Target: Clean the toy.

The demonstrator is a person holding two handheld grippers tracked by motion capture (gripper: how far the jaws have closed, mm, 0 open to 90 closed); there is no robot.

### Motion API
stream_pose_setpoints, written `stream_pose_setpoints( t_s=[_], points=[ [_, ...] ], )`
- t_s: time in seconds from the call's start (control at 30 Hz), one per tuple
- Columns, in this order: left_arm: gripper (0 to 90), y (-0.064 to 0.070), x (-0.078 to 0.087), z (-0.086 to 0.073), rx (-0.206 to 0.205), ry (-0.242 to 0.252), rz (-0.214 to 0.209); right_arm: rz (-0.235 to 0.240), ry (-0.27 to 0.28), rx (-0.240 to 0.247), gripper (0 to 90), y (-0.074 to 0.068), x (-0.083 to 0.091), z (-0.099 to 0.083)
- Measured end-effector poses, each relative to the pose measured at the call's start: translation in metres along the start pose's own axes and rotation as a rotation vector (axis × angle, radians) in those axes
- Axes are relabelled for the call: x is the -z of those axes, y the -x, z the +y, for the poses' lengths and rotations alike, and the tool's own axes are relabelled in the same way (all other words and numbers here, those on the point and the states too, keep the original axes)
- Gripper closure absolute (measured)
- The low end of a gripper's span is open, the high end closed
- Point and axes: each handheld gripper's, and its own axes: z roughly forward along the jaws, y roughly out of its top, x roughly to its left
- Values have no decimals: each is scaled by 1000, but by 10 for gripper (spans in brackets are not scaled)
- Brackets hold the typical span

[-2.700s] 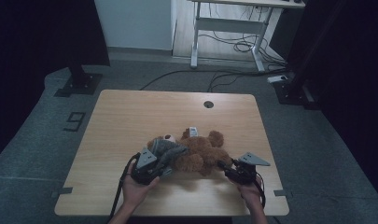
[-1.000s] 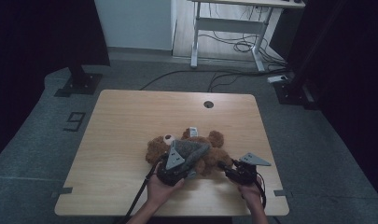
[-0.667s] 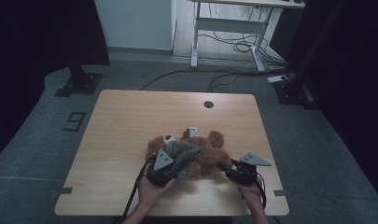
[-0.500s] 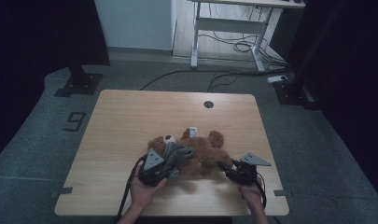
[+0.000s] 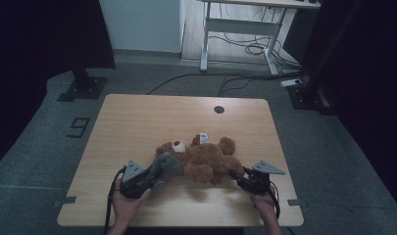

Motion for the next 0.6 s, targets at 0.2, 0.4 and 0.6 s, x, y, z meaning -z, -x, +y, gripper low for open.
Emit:
stream_pose_setpoints(
  t_s=[0.2, 0.4, 0.6],
  points=[
    [759, -8, 8, -1, 29, 8, 29, -2, -1, 1, 584, 0, 0, 0],
    [759, 14, 11, 19, -6, 54, -22, -4, -1, 0, 585, 0, 0, 0],
    [758, 55, -11, 58, -79, 68, -112, -3, 1, 1, 584, 0, 0, 0]
  ],
)
